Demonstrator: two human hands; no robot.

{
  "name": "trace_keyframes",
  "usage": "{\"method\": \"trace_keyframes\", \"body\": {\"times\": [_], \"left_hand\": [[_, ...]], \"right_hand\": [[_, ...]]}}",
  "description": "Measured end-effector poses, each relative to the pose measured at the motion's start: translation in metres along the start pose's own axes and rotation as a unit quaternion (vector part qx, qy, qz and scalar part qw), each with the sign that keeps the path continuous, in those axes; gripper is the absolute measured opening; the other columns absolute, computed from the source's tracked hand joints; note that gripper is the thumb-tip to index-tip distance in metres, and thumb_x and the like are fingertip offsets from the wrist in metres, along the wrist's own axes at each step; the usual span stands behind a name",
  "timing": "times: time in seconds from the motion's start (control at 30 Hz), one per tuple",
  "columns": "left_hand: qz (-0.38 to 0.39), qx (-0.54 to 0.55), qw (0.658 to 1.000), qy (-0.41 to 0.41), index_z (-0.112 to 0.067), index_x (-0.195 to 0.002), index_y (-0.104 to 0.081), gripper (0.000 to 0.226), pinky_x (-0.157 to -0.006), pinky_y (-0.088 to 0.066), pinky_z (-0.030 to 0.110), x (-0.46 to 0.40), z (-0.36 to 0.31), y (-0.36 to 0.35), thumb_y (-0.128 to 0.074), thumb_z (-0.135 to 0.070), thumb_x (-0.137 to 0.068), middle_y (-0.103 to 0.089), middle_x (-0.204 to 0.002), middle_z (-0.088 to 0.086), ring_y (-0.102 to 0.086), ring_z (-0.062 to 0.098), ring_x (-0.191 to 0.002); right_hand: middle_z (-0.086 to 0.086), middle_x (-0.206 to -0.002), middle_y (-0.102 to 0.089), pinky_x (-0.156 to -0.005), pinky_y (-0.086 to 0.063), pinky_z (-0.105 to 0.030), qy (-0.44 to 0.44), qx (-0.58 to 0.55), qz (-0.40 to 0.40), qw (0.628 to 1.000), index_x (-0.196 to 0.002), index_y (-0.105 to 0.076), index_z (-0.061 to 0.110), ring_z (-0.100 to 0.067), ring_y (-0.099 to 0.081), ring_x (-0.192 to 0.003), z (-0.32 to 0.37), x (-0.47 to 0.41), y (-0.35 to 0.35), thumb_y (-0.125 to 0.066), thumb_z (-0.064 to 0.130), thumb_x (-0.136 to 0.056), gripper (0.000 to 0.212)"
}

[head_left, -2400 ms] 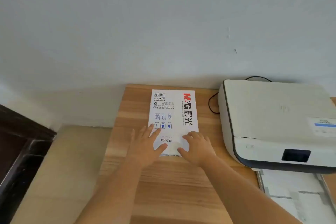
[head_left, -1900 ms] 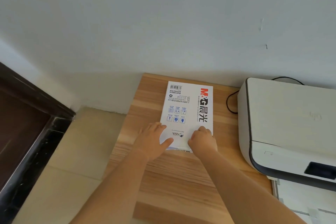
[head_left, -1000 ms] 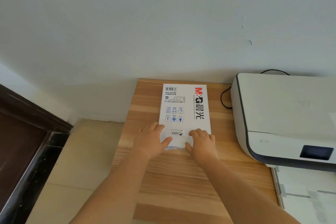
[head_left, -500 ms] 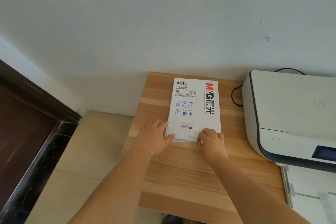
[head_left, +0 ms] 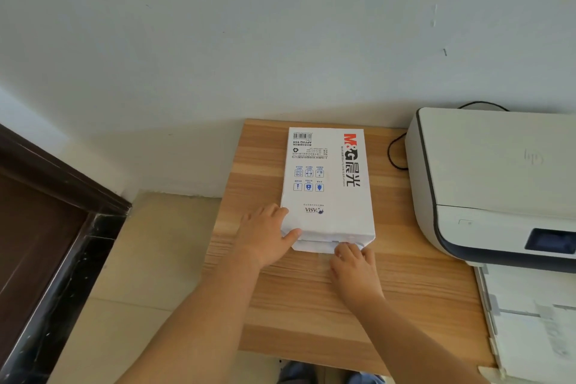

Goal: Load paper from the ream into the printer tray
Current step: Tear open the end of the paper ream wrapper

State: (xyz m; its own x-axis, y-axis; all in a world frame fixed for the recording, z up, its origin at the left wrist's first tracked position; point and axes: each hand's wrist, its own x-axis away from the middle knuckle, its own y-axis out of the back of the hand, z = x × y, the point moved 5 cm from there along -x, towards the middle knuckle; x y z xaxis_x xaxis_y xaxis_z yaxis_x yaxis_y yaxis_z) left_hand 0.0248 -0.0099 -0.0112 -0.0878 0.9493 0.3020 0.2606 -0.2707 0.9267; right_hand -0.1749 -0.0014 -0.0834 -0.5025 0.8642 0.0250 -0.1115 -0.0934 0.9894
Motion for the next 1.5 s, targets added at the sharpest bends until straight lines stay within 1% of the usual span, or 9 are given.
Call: {"method": "trace_keyframes", "body": {"times": [0.17,0.27,0.43,0.57,0.67,0.8,0.97,1.17,1.5], "left_hand": [[0.003,-0.003,1.0,-0.004,-0.025,-0.142,-0.035,0.064,-0.109,-0.027,0.042,-0.001,-0.001,-0.004,-0.034,-0.063,-0.09,-0.041,-0.143,-0.007,-0.035,0.017,-0.132],[0.001,-0.009,1.0,-0.01,-0.025,-0.142,-0.035,0.064,-0.108,-0.027,0.042,-0.004,-0.005,-0.004,-0.034,-0.063,-0.09,-0.041,-0.143,-0.007,-0.034,0.017,-0.133],[-0.014,-0.016,1.0,-0.023,-0.025,-0.141,-0.037,0.063,-0.106,-0.028,0.04,-0.011,-0.016,-0.003,-0.034,-0.062,-0.09,-0.04,-0.144,-0.007,-0.033,0.016,-0.134],[-0.016,-0.015,0.999,-0.037,-0.025,-0.141,-0.037,0.061,-0.106,-0.029,0.04,-0.014,-0.026,-0.004,-0.035,-0.061,-0.091,-0.04,-0.144,-0.006,-0.033,0.017,-0.134],[-0.019,-0.022,0.999,-0.039,-0.025,-0.139,-0.039,0.06,-0.104,-0.031,0.04,-0.015,-0.029,-0.003,-0.035,-0.061,-0.091,-0.042,-0.141,-0.006,-0.034,0.017,-0.132],[-0.022,-0.017,0.999,-0.037,-0.025,-0.14,-0.037,0.061,-0.107,-0.029,0.04,-0.012,-0.027,-0.001,-0.036,-0.061,-0.091,-0.04,-0.143,-0.006,-0.032,0.016,-0.134],[-0.02,-0.012,1.0,-0.019,-0.025,-0.139,-0.038,0.062,-0.108,-0.027,0.041,-0.007,-0.018,-0.003,-0.037,-0.062,-0.09,-0.039,-0.144,-0.006,-0.031,0.017,-0.135],[-0.017,-0.011,1.0,0.003,-0.026,-0.139,-0.039,0.062,-0.107,-0.026,0.041,-0.001,-0.008,-0.009,-0.037,-0.063,-0.089,-0.04,-0.143,-0.006,-0.032,0.017,-0.133],[-0.015,-0.019,1.0,-0.017,-0.027,-0.14,-0.036,0.061,-0.107,-0.026,0.041,-0.002,-0.028,-0.019,-0.037,-0.061,-0.09,-0.035,-0.146,-0.006,-0.028,0.017,-0.135]], "right_hand": [[0.007,-0.08,-0.065,-0.076,-0.032,-0.038,0.014,0.0,-0.003,1.0,-0.071,-0.068,0.023,-0.021,-0.058,-0.078,-0.003,0.017,-0.002,-0.066,0.027,-0.073,0.005],[0.01,-0.093,-0.068,-0.08,-0.031,-0.037,0.031,-0.023,-0.037,0.999,-0.084,-0.07,0.025,-0.017,-0.061,-0.087,-0.006,0.031,0.003,-0.053,0.034,-0.084,0.019],[0.01,-0.109,-0.07,-0.089,-0.031,-0.037,0.035,-0.029,-0.052,0.998,-0.107,-0.072,0.025,-0.016,-0.065,-0.096,-0.018,0.049,0.015,-0.047,0.036,-0.088,0.033],[0.008,-0.111,-0.065,-0.086,-0.037,-0.038,-0.054,-0.092,-0.066,0.992,-0.108,-0.068,0.026,-0.018,-0.062,-0.1,-0.037,0.034,0.029,-0.046,0.033,-0.085,0.032],[0.001,-0.132,-0.055,-0.096,-0.037,-0.043,-0.137,-0.1,-0.052,0.984,-0.126,-0.056,0.026,-0.021,-0.053,-0.119,-0.049,0.006,0.042,-0.049,0.044,-0.089,0.042],[-0.003,-0.158,-0.017,-0.114,-0.016,-0.047,-0.183,-0.081,0.057,0.978,-0.151,-0.016,0.029,-0.025,-0.016,-0.145,-0.057,-0.021,0.037,-0.05,0.058,-0.088,0.077],[-0.005,-0.159,-0.004,-0.116,-0.014,-0.048,-0.169,-0.034,0.075,0.982,-0.151,-0.007,0.032,-0.029,-0.004,-0.147,-0.055,-0.033,0.025,-0.054,0.057,-0.084,0.085],[-0.007,-0.15,-0.023,-0.112,-0.024,-0.051,-0.177,-0.003,0.053,0.983,-0.148,-0.015,0.028,-0.032,-0.019,-0.141,-0.065,-0.029,0.019,-0.055,0.06,-0.082,0.084],[-0.004,-0.157,-0.016,-0.113,-0.019,-0.052,-0.233,-0.058,0.05,0.969,-0.149,-0.012,0.028,-0.029,-0.013,-0.144,-0.077,-0.008,0.018,-0.051,0.055,-0.084,0.081]]}}
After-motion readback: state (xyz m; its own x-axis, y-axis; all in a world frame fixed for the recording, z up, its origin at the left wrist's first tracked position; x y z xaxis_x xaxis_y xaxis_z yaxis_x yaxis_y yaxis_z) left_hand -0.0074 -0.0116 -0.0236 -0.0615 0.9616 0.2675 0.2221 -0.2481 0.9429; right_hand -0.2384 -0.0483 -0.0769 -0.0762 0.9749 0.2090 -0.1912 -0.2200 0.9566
